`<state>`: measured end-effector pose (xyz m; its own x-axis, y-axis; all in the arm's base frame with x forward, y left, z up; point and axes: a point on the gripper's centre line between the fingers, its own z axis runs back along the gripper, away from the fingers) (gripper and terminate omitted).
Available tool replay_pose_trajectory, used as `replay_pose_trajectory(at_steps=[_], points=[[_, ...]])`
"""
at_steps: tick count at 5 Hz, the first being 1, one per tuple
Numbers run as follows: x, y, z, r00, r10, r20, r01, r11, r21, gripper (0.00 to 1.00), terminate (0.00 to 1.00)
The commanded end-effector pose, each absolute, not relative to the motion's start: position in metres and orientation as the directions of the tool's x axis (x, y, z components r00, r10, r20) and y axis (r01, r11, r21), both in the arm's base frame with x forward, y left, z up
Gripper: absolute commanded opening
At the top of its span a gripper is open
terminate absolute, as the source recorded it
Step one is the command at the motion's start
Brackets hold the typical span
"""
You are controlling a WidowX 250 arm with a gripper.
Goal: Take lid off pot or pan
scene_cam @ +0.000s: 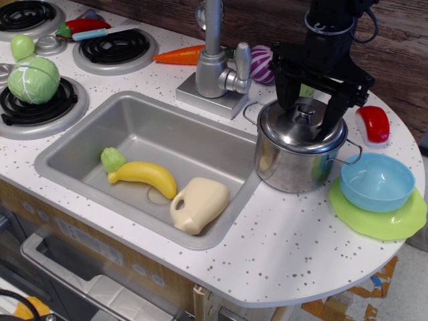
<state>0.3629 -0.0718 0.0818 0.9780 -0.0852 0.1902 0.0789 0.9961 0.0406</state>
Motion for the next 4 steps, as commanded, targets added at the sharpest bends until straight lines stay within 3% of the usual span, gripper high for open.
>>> replay_pose_trajectory(at_steps=[1, 2, 4], points=[[0.368, -0.069, 0.088, 0.972, -0.085, 0.221, 0.079, 0.996, 0.039, 0.0, 0.0], [0.368, -0.069, 0.09, 0.973, -0.084, 0.215, 0.079, 0.996, 0.034, 0.0, 0.0], [0.358, -0.078, 0.127, 0.979, -0.068, 0.19, 0.049, 0.994, 0.103, 0.0, 0.0]])
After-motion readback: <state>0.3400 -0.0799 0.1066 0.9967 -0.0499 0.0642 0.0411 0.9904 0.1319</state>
